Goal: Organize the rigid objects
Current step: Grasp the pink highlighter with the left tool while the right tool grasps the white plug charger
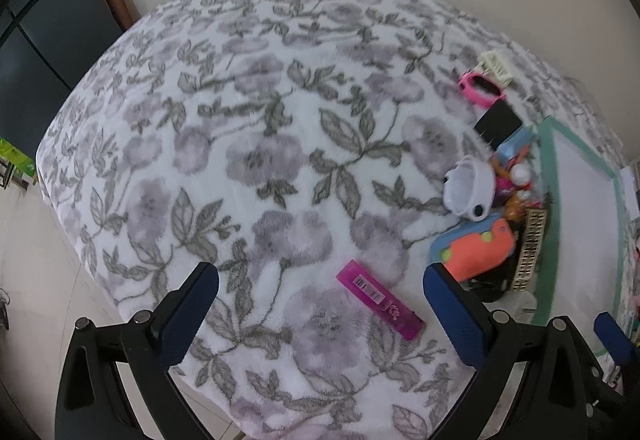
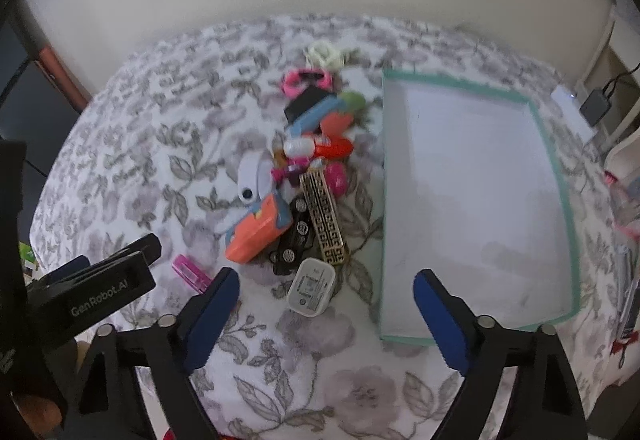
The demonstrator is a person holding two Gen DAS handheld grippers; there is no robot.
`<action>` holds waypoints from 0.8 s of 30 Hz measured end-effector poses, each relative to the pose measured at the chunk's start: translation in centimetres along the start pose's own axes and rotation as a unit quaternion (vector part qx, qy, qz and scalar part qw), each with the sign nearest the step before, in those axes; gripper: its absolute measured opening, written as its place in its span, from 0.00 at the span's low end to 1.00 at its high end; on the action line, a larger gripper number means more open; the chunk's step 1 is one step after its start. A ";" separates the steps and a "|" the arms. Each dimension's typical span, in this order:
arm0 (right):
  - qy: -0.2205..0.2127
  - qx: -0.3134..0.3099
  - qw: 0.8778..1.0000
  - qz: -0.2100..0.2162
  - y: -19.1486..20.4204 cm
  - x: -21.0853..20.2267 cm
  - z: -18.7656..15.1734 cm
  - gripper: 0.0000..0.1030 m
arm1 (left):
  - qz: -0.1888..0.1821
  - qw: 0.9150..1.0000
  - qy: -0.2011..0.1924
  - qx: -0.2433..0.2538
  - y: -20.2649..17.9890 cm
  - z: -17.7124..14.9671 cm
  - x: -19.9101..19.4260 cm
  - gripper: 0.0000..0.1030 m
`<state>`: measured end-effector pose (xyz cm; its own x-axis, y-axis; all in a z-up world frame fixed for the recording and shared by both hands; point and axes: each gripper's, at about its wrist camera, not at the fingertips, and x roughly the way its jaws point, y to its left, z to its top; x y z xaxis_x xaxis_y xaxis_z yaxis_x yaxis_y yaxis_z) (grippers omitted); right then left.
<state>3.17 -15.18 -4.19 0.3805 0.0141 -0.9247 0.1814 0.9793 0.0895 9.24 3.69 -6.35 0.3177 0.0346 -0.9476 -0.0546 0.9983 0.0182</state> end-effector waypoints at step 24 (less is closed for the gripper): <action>0.066 -0.010 0.998 0.023 0.6 8.2 -1.6 0.44 | -0.026 0.997 0.066 0.037 -3.0 -2.5 6.4 0.51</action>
<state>4.98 -14.13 -12.33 0.2651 0.0843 -0.9605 0.1473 0.9809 0.1268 9.10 0.80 -13.27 0.1907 -0.0178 -0.9815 0.0306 0.9995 -0.0122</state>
